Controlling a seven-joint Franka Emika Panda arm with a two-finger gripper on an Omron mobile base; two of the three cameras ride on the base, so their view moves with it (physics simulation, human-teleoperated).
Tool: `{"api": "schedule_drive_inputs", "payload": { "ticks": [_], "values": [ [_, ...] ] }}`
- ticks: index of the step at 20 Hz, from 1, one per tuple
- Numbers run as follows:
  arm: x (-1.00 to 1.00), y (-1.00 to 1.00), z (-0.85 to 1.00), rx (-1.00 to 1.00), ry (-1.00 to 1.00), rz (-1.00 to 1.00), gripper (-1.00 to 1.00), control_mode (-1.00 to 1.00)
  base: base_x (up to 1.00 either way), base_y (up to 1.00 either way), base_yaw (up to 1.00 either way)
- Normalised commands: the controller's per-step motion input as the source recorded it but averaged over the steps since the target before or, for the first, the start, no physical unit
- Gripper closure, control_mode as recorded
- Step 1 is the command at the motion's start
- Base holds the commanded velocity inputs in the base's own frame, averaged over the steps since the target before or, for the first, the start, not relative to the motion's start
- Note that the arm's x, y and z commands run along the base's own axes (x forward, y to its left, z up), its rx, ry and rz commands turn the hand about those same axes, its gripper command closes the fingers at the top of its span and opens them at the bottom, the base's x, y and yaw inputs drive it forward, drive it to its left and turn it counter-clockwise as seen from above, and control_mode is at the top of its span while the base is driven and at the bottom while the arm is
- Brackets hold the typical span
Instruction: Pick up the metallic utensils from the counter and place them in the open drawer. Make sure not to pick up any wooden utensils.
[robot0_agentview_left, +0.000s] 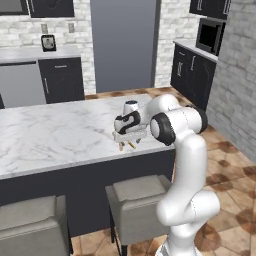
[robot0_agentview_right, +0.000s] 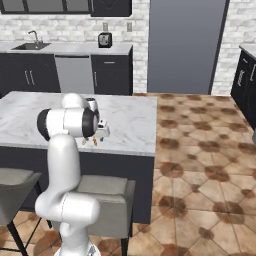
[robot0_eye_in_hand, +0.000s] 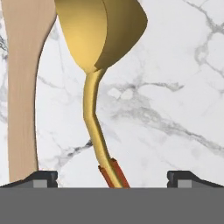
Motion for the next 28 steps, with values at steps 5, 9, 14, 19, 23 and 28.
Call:
{"api": "schedule_drive_inputs", "payload": {
  "ticks": [5,9,14,19,23,28],
  "values": [
    [0.15,0.00,-0.26,0.00,0.00,0.00,-1.00,-1.00,0.00,0.00,0.00],
    [0.19,0.00,-0.14,0.00,0.00,0.00,-1.00,-1.00,0.00,0.00,0.00],
    [0.14,0.00,-0.21,0.00,0.00,0.00,-1.00,-1.00,0.00,0.00,0.00],
    [0.00,0.01,-0.23,0.00,0.00,0.00,-1.00,-1.00,0.00,0.00,0.00],
    [0.00,0.00,-0.21,0.00,0.00,0.00,-1.00,-1.00,0.00,0.00,0.00],
    [0.00,0.00,-0.18,0.00,0.00,0.00,1.00,-1.00,0.00,0.00,0.00]
  ]
}}
